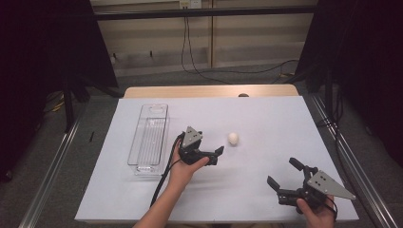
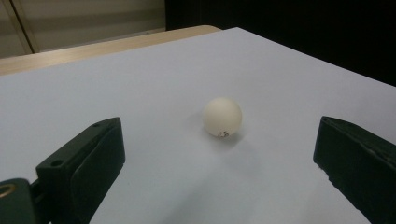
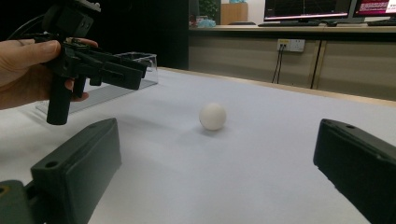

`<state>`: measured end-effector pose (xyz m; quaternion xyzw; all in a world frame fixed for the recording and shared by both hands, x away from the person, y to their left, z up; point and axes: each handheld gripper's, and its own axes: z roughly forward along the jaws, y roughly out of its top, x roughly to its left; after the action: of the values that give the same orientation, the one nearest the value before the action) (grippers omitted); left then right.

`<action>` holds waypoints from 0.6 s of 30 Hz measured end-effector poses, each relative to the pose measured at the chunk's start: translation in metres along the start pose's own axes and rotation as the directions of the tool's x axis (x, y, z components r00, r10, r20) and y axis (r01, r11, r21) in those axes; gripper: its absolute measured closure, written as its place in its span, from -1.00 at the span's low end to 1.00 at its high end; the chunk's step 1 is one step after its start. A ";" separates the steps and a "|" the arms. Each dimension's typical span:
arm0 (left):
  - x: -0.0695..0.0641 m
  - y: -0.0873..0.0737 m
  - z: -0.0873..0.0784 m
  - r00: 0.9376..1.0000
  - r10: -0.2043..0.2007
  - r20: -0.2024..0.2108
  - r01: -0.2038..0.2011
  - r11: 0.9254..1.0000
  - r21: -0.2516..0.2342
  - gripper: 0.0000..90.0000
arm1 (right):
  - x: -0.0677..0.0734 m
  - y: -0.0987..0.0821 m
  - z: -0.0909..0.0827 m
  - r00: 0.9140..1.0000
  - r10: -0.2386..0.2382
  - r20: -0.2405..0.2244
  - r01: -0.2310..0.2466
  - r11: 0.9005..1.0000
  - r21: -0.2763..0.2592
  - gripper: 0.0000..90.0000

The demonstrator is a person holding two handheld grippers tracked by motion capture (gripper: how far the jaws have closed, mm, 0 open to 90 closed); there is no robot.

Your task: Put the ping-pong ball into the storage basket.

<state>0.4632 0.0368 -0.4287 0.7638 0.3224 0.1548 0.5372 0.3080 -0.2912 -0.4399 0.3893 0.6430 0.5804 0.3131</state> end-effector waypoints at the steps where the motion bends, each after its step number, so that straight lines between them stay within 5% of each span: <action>1: 0.000 0.000 0.000 1.000 -0.005 0.001 0.005 1.000 0.001 -0.95 | 0.000 0.000 0.000 1.000 -0.001 0.000 0.001 1.000 0.000 -0.99; 18: 0.001 0.008 0.008 1.000 0.010 -0.004 -0.010 1.000 0.021 -0.95 | 0.001 0.000 0.001 1.000 0.001 -0.003 -0.001 1.000 0.001 -0.99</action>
<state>0.4707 0.0301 -0.4247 0.7708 0.3213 0.1554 0.5277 0.3082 -0.2904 -0.4400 0.3889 0.6435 0.5809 0.3118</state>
